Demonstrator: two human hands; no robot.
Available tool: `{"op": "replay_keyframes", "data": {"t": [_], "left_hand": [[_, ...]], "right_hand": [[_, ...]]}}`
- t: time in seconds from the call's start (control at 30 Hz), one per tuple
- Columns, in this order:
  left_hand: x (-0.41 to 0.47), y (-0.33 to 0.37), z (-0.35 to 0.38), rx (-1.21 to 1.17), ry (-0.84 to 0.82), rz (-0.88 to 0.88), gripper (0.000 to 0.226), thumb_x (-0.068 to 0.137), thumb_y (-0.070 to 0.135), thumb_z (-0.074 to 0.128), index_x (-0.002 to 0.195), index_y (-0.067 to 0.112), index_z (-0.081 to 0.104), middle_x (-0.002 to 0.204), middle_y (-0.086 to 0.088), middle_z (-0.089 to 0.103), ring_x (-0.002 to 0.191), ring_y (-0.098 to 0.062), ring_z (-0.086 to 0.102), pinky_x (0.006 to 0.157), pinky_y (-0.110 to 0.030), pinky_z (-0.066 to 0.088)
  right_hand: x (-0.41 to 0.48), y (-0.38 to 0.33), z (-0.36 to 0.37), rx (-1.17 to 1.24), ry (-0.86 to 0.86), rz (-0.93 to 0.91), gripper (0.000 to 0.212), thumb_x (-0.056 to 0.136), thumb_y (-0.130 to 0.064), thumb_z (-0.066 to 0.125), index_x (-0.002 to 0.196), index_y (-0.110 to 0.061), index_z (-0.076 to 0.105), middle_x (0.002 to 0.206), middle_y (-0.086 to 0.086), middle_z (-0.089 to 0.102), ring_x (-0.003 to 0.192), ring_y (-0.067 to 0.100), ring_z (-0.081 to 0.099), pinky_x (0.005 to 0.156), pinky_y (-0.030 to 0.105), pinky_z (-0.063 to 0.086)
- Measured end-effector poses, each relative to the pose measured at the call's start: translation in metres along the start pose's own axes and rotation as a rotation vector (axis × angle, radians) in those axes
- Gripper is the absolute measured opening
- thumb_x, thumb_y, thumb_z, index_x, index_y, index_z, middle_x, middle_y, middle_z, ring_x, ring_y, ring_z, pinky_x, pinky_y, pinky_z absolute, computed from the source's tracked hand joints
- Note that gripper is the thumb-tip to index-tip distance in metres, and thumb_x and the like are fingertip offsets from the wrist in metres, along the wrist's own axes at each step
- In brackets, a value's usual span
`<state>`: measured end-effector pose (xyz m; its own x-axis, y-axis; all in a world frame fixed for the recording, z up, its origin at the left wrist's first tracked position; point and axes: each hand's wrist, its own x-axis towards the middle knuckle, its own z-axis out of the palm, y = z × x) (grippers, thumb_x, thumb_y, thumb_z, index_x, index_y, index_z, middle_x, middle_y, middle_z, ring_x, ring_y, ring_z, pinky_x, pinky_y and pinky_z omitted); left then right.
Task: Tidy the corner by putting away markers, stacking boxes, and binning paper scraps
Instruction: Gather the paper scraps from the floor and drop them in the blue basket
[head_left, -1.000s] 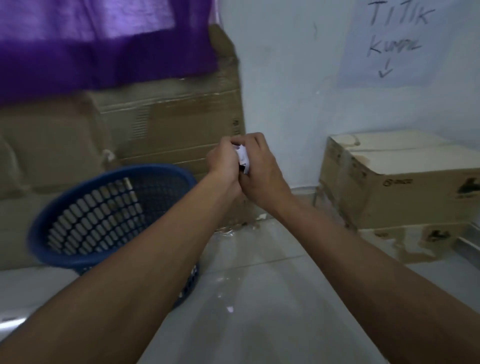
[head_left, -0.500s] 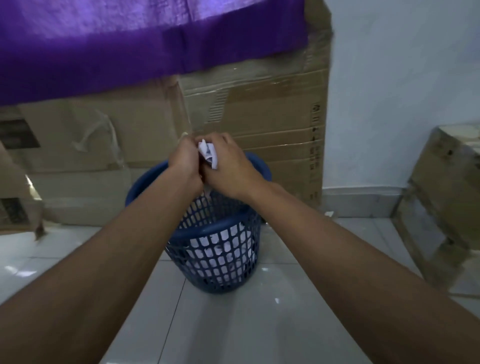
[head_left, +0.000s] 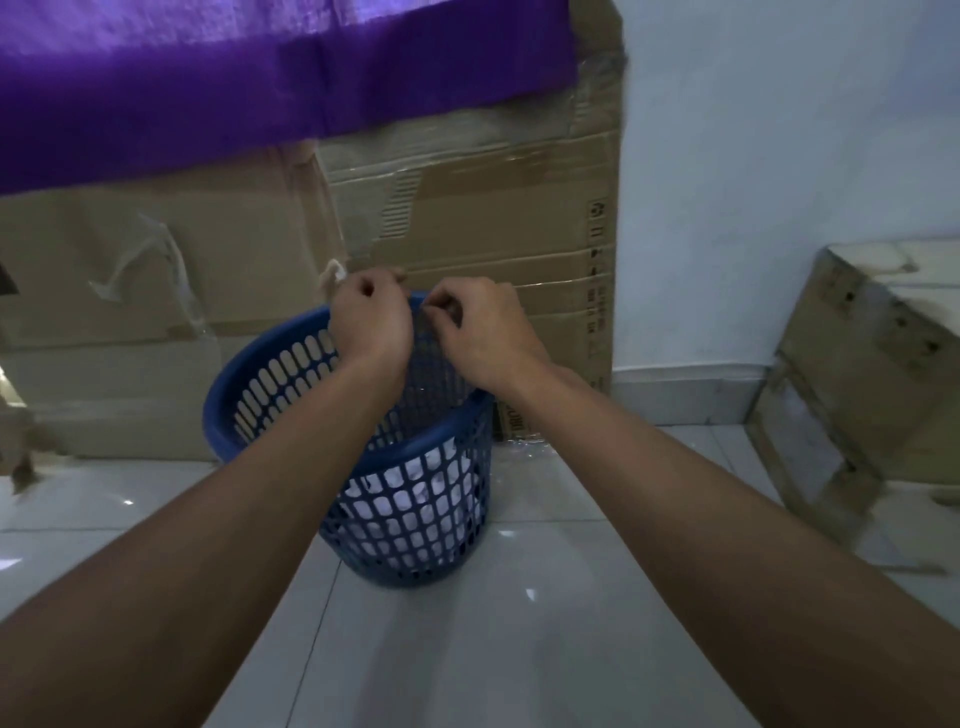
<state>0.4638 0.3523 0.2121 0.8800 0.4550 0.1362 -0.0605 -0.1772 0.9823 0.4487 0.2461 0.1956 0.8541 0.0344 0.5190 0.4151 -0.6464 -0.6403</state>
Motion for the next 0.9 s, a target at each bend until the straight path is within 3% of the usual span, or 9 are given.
{"op": "replay_keyframes", "data": {"t": [0.2, 0.43, 0.53, 0.63, 0.77, 0.9], "left_hand": [[-0.046, 0.012, 0.054, -0.008, -0.186, 0.199, 0.034, 0.101, 0.033, 0.043, 0.075, 0.029, 0.065, 0.08, 0.007, 0.068, 0.075, -0.008, 0.062, 0.066, -0.027, 0.046], [-0.104, 0.008, 0.11, -0.045, -0.378, 0.216, 0.031, 0.098, 0.026, 0.047, 0.074, 0.024, 0.066, 0.071, 0.01, 0.067, 0.068, -0.006, 0.06, 0.064, -0.026, 0.045], [-0.134, 0.001, 0.131, -0.04, -0.472, 0.191, 0.029, 0.098, 0.025, 0.047, 0.08, 0.019, 0.069, 0.069, 0.009, 0.066, 0.061, 0.0, 0.056, 0.061, -0.025, 0.042], [-0.163, -0.01, 0.151, -0.044, -0.587, 0.185, 0.031, 0.099, 0.03, 0.047, 0.079, 0.019, 0.069, 0.069, 0.007, 0.066, 0.066, -0.008, 0.059, 0.069, -0.029, 0.047], [-0.202, -0.023, 0.174, -0.014, -0.724, 0.233, 0.032, 0.1, 0.032, 0.048, 0.078, 0.021, 0.069, 0.069, 0.006, 0.067, 0.066, -0.011, 0.061, 0.07, -0.033, 0.051], [-0.242, -0.031, 0.193, 0.047, -0.832, 0.268, 0.033, 0.1, 0.031, 0.045, 0.076, 0.027, 0.067, 0.073, 0.007, 0.069, 0.07, -0.015, 0.063, 0.072, -0.037, 0.053]], "right_hand": [[-0.013, 0.037, -0.052, -0.032, 0.207, 0.057, 0.014, 0.094, -0.024, 0.061, 0.089, -0.019, 0.074, 0.076, -0.002, 0.073, 0.072, 0.018, 0.068, 0.065, 0.034, 0.053], [-0.056, 0.086, -0.114, -0.13, 0.303, 0.211, 0.018, 0.093, -0.034, 0.06, 0.087, -0.022, 0.072, 0.069, -0.005, 0.07, 0.069, 0.02, 0.068, 0.068, 0.04, 0.056], [-0.079, 0.102, -0.145, -0.17, 0.354, 0.282, 0.022, 0.094, -0.037, 0.058, 0.083, -0.022, 0.071, 0.065, -0.005, 0.069, 0.068, 0.018, 0.067, 0.068, 0.038, 0.055], [-0.107, 0.117, -0.173, -0.189, 0.399, 0.324, 0.025, 0.094, -0.036, 0.057, 0.08, -0.02, 0.07, 0.062, -0.004, 0.068, 0.064, 0.015, 0.065, 0.066, 0.036, 0.054], [-0.15, 0.133, -0.206, -0.246, 0.426, 0.42, 0.026, 0.096, -0.032, 0.058, 0.077, -0.019, 0.069, 0.065, -0.004, 0.068, 0.061, 0.012, 0.063, 0.06, 0.029, 0.048], [-0.199, 0.146, -0.232, -0.284, 0.478, 0.521, 0.028, 0.094, -0.034, 0.057, 0.073, -0.019, 0.067, 0.062, -0.003, 0.068, 0.059, 0.014, 0.064, 0.06, 0.035, 0.054]]}}
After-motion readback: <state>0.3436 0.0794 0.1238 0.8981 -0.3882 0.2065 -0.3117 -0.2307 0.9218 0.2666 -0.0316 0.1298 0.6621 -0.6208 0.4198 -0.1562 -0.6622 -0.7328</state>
